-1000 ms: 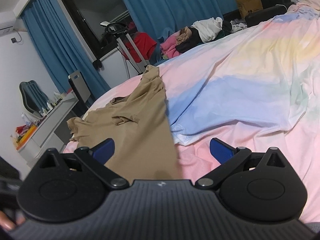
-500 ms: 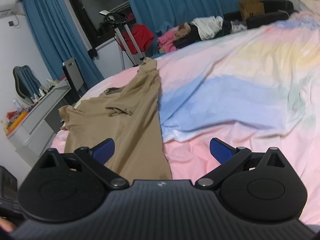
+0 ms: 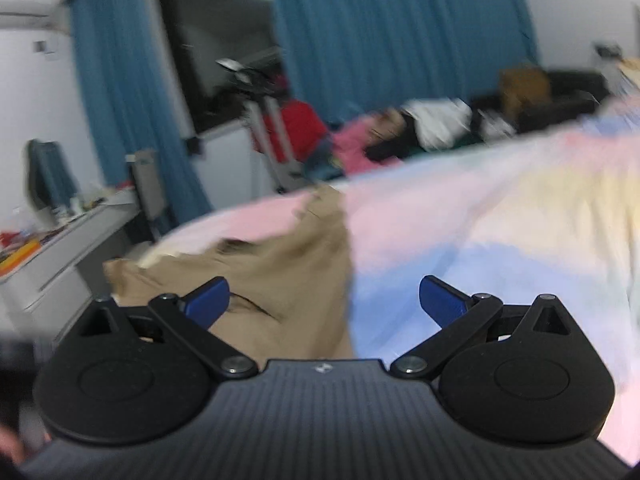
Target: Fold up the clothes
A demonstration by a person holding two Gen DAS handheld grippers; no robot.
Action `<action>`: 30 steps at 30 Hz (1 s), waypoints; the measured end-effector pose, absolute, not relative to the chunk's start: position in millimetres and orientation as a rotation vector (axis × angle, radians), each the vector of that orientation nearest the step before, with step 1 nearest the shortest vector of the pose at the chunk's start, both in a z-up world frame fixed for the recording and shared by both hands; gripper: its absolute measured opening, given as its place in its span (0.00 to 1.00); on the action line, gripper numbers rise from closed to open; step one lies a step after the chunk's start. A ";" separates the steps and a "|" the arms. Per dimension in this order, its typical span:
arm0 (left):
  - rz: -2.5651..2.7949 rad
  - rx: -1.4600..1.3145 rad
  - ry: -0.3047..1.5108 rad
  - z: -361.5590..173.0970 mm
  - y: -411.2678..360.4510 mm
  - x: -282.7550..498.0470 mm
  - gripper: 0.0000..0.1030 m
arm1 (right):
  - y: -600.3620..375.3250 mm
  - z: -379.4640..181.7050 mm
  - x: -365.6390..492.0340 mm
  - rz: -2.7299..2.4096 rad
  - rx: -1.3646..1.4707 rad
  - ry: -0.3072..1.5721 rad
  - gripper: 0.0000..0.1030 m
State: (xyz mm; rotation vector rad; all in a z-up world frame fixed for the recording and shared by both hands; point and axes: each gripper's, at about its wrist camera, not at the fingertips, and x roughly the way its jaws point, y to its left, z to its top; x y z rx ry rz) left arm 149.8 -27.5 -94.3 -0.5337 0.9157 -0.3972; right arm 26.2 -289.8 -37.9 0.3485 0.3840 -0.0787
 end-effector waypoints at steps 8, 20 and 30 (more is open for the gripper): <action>-0.321 -0.709 0.825 -149.8 -70.0 246.2 0.60 | -316.1 -72.0 51.1 -0.182 0.411 0.456 1.00; -0.268 -0.297 0.632 -142.5 -114.6 283.4 0.03 | -314.9 -97.2 74.9 -0.152 0.437 0.521 1.00; -0.291 -0.164 0.686 -120.8 -105.6 261.8 0.40 | -304.2 -93.1 74.4 -0.130 0.387 0.473 1.00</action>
